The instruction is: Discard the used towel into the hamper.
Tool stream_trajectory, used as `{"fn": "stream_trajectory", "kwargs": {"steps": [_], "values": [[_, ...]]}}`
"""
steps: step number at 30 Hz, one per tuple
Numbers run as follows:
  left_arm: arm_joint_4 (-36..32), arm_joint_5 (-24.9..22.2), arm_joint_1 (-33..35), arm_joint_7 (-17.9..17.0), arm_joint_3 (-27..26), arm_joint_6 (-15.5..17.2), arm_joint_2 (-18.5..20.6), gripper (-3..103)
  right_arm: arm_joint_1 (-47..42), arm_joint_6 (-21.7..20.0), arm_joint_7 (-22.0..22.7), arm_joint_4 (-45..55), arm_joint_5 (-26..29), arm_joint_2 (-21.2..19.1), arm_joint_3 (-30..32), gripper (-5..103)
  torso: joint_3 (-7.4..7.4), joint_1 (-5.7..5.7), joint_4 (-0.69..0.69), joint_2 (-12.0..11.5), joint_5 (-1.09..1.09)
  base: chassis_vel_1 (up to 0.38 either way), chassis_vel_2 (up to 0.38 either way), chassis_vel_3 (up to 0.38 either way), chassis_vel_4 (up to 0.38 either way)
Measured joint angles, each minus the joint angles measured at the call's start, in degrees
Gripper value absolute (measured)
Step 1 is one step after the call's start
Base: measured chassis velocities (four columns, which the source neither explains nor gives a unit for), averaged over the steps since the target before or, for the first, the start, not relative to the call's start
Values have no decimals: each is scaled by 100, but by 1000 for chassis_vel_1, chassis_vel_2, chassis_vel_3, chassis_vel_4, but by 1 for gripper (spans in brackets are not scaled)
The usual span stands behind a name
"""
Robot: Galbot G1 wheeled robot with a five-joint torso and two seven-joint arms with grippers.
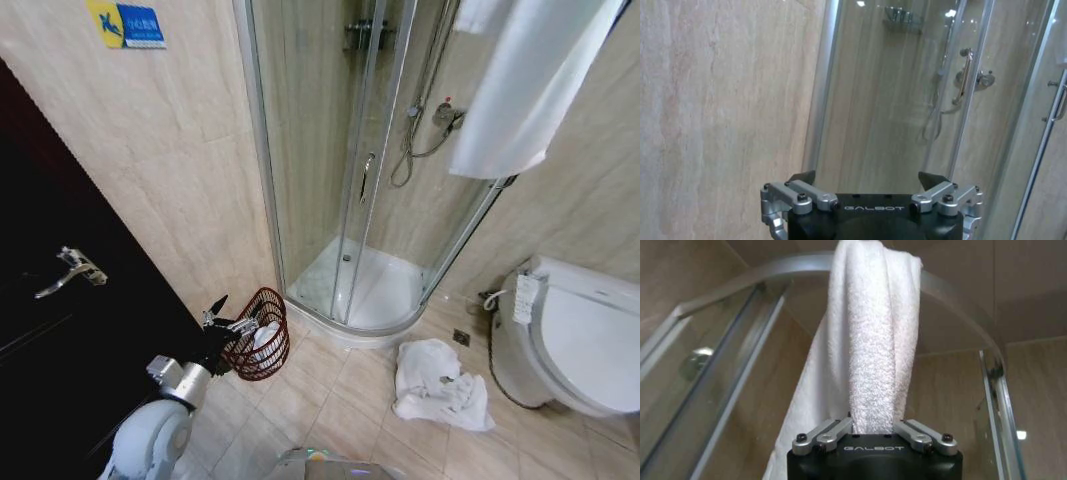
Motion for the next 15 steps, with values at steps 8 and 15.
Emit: {"fn": "stream_trajectory", "kwargs": {"steps": [8, 15], "values": [[1, 0, -1, 0, 0, 0, 0, 100, 1145, -51, -20, 1476, -11, 1100, -1000, 7, -1, 0, -2, 1, -5, 0, 0, 0, 0], [0, 0, 0, 0, 1, 0, 1, 100, 1854, -257, -86, 2957, -338, 2483, -1770, 7, 0, -1, -4, 0, 4, 0, 0, 0, 0]]}}
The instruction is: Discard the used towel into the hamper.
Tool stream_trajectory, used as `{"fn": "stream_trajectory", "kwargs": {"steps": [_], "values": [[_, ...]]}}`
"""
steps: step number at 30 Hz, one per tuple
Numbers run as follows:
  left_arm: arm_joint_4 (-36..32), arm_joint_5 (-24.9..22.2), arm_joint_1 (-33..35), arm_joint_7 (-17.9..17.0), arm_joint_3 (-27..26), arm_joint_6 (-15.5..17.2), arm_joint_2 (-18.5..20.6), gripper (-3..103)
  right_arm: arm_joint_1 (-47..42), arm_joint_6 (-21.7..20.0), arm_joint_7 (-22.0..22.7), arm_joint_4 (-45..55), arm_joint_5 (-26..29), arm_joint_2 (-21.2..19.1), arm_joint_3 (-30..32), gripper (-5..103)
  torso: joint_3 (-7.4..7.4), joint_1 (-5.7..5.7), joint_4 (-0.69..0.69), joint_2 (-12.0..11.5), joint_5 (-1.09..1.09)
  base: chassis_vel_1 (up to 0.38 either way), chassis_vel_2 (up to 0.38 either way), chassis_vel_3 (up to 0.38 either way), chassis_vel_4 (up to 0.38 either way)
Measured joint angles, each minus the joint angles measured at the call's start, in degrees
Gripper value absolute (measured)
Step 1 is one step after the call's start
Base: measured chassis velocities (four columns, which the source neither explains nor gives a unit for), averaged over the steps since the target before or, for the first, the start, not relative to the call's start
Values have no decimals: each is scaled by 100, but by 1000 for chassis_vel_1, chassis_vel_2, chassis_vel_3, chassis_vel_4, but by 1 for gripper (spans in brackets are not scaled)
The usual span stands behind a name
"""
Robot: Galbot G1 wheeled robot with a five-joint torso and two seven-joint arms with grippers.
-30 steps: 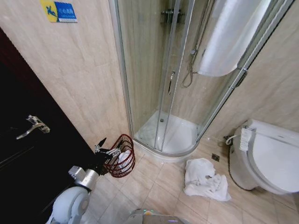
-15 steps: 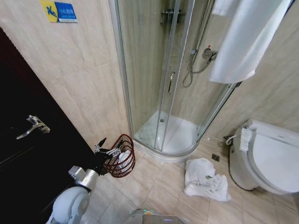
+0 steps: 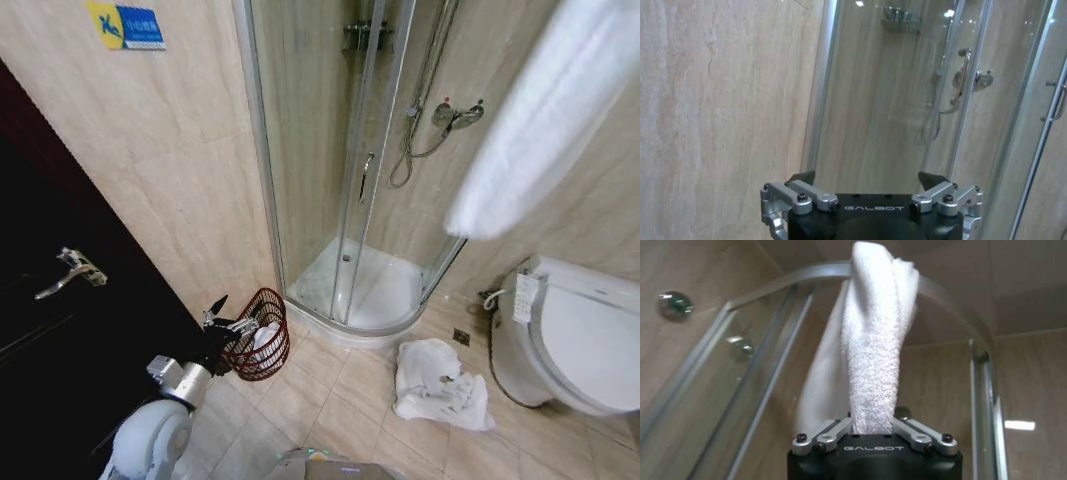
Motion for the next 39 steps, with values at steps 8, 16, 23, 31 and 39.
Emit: {"fn": "stream_trajectory", "kwargs": {"steps": [8, 16, 23, 31, 39], "values": [[0, 0, 0, 0, -1, 0, -1, 100, 35, 43, -112, 1099, -493, 1144, -244, 7, 0, 1, 2, 0, -1, 0, 0, 0, 0], [0, 0, 0, 0, 0, 1, 0, 100, -108, 332, -423, 2033, -1731, 2527, -549, 7, 1, 1, 1, 0, -3, 0, 0, 0, 0], [0, 0, 0, 0, -1, 1, 0, 100, -236, 487, -566, 2504, -2185, 3253, -814, 7, 0, 1, 1, 0, 0, 0, 0, 0, 0], [0, 0, 0, 0, -1, 1, 0, 100, -423, 670, -691, 2962, -2832, 4317, -1274, 7, 0, 1, 1, 0, -3, 0, 0, 0, 0], [0, 0, 0, 0, -1, 1, 0, 100, -688, 835, -1033, 3111, -3432, 5190, -1555, 7, 0, 1, 1, -1, -3, 0, 0, 0, 0]]}}
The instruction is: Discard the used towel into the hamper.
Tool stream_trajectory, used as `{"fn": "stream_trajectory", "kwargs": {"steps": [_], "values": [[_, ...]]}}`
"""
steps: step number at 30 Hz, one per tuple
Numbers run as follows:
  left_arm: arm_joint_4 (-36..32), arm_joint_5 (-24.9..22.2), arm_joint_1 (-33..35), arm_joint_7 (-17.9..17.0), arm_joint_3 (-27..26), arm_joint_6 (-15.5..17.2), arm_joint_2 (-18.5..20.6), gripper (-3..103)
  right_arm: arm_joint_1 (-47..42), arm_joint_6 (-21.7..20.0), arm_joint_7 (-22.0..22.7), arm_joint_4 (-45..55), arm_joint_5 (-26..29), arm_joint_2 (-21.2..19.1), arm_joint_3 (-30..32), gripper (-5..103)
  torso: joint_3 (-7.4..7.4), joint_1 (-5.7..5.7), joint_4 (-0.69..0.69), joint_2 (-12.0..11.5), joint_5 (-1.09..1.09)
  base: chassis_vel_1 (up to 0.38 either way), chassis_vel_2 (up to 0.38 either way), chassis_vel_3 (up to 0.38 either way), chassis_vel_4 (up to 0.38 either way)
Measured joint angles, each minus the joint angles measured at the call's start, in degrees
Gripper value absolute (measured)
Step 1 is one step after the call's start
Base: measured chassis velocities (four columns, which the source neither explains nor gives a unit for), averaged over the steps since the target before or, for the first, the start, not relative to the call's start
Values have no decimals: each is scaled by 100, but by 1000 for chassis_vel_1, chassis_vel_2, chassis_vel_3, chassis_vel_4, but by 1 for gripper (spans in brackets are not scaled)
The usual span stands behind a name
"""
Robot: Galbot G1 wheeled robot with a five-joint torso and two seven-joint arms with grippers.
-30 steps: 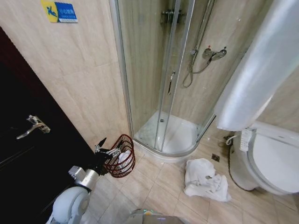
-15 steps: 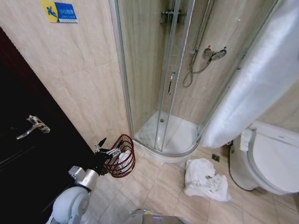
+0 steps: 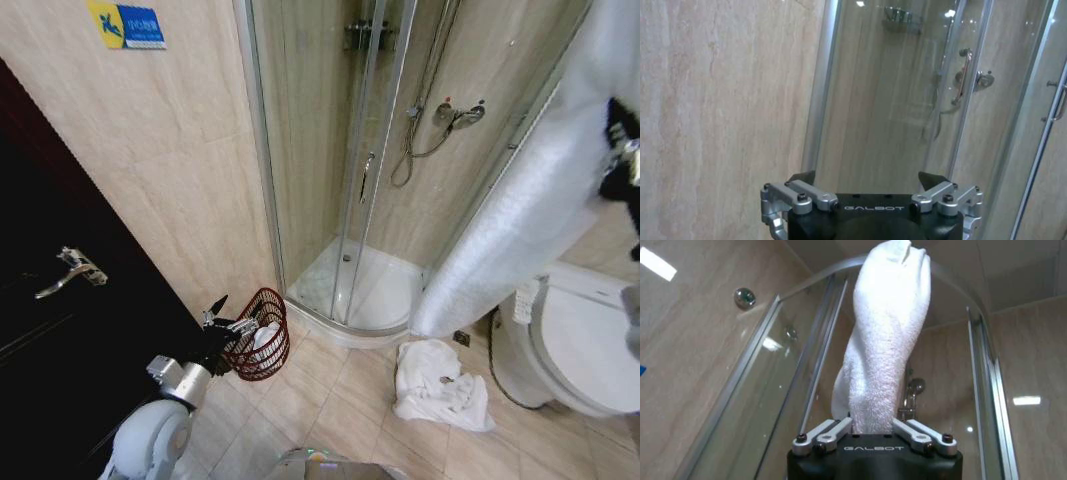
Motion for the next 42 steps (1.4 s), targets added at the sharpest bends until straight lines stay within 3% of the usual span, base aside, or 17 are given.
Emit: {"fn": "stream_trajectory", "kwargs": {"steps": [7, 16, 26, 34, 35, 38, 41, 42], "values": [[0, 0, 1, 0, 0, 0, 0, 100, -399, 512, -598, -221, -697, 651, -7, 7, 0, 0, -1, 0, 1, 0, 0, 0, 0], [0, 0, 0, 0, 0, 0, 0, 100, -532, 860, -1051, -507, -985, 1144, -170, 7, 0, 0, 0, 0, 0, 0, 0, 0, 0], [0, 0, 0, 0, 0, 0, 0, 100, -538, 1218, -1414, -684, -1188, 1324, -265, 7, 0, 1, 0, 0, 1, 0, 0, 0, 0], [0, 0, 1, -1, 0, 0, 1, 100, -504, 1323, -1458, -684, -1259, 1354, -235, 7, 2, 2, 1, -2, 5, 0, 0, 0, 0], [0, 0, -1, 0, 0, 0, 0, 100, -492, 1349, -1459, -686, -1265, 1357, -231, 7, 0, 1, 1, -1, -7, 0, 0, 0, 0], [0, 0, 0, 0, 0, 0, 0, 100, -495, 1359, -1476, -695, -1274, 1390, -238, 7, 1, 1, 1, -1, 6, 0, 0, 0, 0], [0, 0, 0, 0, 0, 0, 0, 100, -494, 1362, -1476, -688, -1273, 1393, -237, 7, 0, 0, 0, -1, -5, 0, 0, 0, 0], [0, 0, 0, 0, 0, 0, 0, 100, -492, 1364, -1476, -685, -1271, 1393, -234, 7, 0, 0, 0, -1, 1, 0, 0, 0, 0]]}}
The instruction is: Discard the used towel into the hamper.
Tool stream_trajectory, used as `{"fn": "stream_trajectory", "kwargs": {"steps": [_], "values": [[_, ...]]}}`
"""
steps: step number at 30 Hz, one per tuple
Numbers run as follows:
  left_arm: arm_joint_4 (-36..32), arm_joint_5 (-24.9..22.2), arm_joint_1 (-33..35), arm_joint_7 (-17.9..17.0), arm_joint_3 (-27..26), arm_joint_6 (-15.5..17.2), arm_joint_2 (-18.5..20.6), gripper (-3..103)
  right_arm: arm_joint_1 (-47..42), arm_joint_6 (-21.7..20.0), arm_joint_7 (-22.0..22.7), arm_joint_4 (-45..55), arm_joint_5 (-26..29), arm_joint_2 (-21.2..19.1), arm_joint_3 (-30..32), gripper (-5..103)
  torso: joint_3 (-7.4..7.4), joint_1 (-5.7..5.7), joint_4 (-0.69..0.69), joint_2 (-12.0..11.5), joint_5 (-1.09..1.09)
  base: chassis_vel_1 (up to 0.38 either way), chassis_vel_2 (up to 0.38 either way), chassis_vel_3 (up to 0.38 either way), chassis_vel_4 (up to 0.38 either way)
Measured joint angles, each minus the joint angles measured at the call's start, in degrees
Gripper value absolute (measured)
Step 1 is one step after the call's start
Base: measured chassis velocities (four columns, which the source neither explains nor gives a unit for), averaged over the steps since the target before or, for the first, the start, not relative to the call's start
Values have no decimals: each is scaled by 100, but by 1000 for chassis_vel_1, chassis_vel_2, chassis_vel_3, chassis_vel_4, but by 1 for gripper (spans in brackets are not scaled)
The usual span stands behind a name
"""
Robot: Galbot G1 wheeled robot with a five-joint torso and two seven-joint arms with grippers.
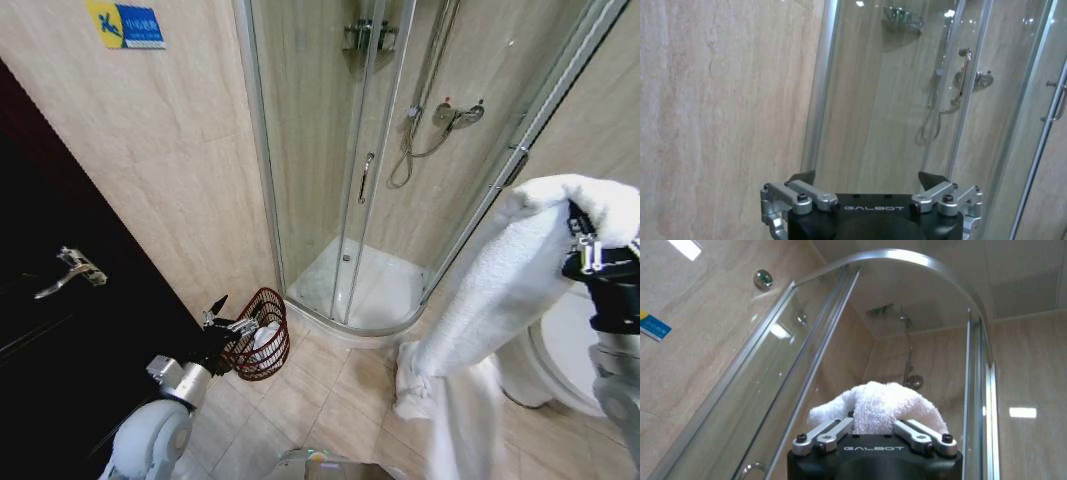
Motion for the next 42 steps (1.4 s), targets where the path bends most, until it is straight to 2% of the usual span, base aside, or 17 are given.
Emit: {"fn": "stream_trajectory", "kwargs": {"steps": [19, 29, 33, 42], "values": [[1, 0, 0, 0, 0, 0, 0, 100, 70, -82, 172, 306, 107, 120, 83, 7, 0, 0, 1, 1, -1, 0, 0, 0, 0], [0, 0, 0, 0, 0, 0, 0, 100, 126, -263, 605, 378, 188, 138, 190, 7, 0, 0, 1, 2, -1, 0, 0, 0, 0], [0, 0, 0, 0, 0, 0, 0, 100, 121, -444, 935, 513, 275, 194, 244, 7, 0, 0, 1, 2, -1, 0, 0, 0, 0], [0, 0, 0, 0, 0, 0, 0, 100, 70, -452, 915, 576, 318, 323, 253, 7, 0, 0, 0, 1, -1, 0, 0, 0, 0]]}}
